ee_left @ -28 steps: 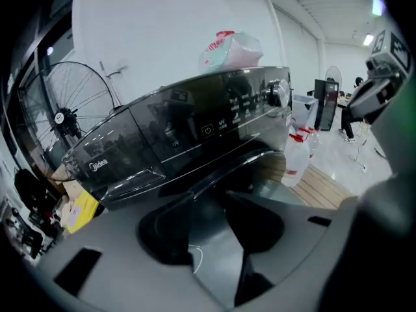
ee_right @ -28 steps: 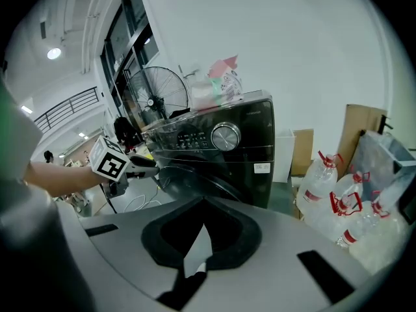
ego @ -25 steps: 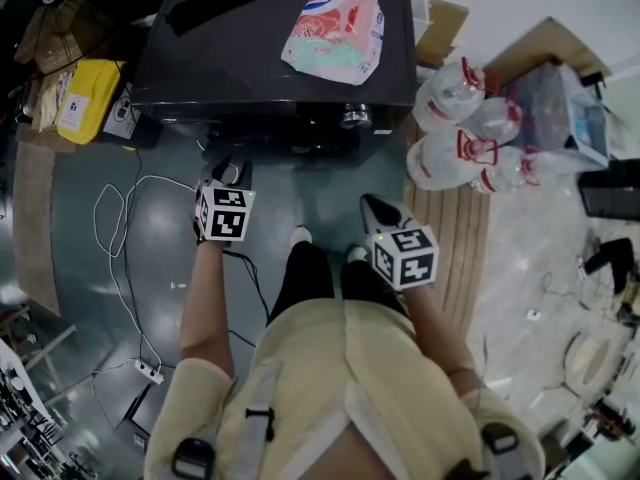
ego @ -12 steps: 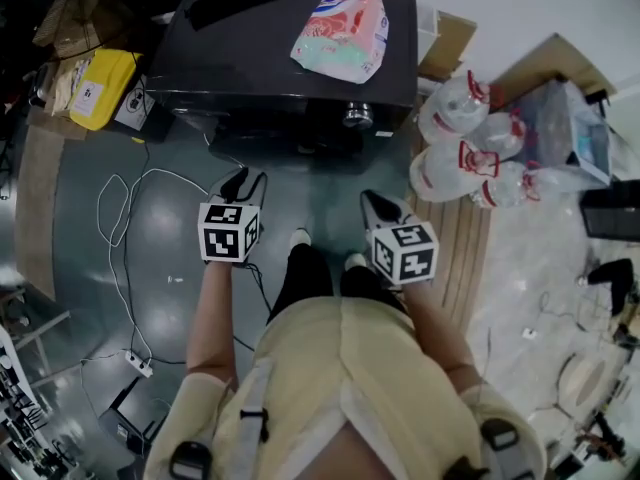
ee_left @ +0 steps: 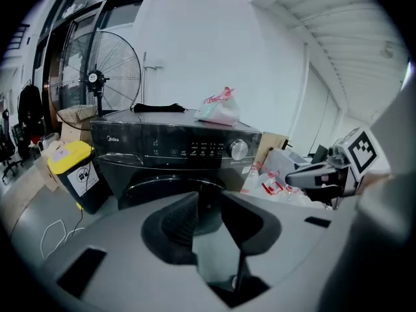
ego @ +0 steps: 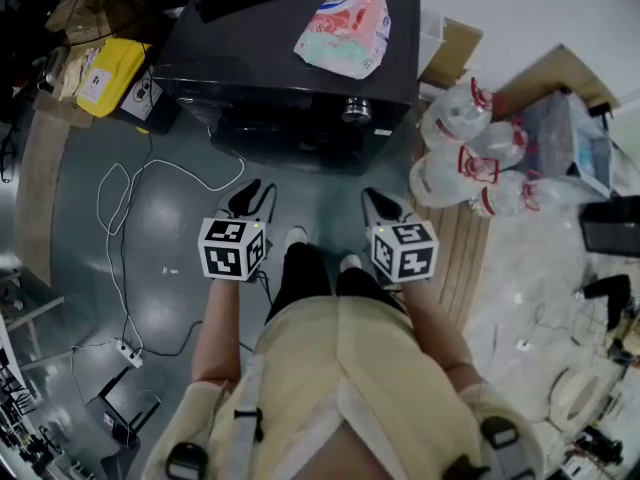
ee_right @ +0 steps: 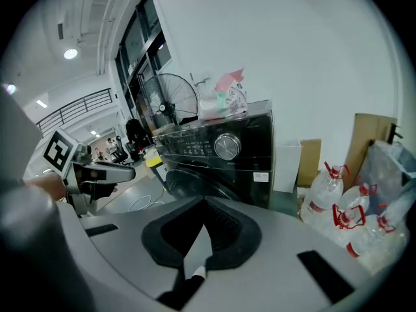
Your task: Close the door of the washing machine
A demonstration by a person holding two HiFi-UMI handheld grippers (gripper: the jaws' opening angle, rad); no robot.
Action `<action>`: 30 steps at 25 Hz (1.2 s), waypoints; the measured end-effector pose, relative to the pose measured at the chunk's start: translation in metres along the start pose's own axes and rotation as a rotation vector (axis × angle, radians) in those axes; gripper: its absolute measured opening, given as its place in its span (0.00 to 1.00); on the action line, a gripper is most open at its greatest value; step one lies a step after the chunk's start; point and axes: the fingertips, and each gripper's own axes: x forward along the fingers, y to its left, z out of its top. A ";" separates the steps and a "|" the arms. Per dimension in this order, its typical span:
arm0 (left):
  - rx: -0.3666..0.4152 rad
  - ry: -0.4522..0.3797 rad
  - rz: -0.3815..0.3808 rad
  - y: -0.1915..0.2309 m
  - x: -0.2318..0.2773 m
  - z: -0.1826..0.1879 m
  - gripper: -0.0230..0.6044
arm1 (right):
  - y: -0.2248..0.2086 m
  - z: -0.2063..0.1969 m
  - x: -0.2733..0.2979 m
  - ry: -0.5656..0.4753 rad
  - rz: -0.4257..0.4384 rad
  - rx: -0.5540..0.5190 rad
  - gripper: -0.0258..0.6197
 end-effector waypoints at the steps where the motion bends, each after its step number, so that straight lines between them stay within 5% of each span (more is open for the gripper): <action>1: -0.006 -0.007 0.000 -0.003 -0.002 0.001 0.21 | -0.001 -0.001 -0.001 -0.001 0.002 0.001 0.05; 21: -0.139 -0.062 0.009 -0.021 -0.036 -0.007 0.11 | 0.006 0.015 -0.005 -0.045 0.018 -0.108 0.05; 30: -0.135 -0.078 0.011 -0.016 -0.038 0.005 0.11 | 0.018 0.025 -0.001 -0.064 0.044 -0.092 0.05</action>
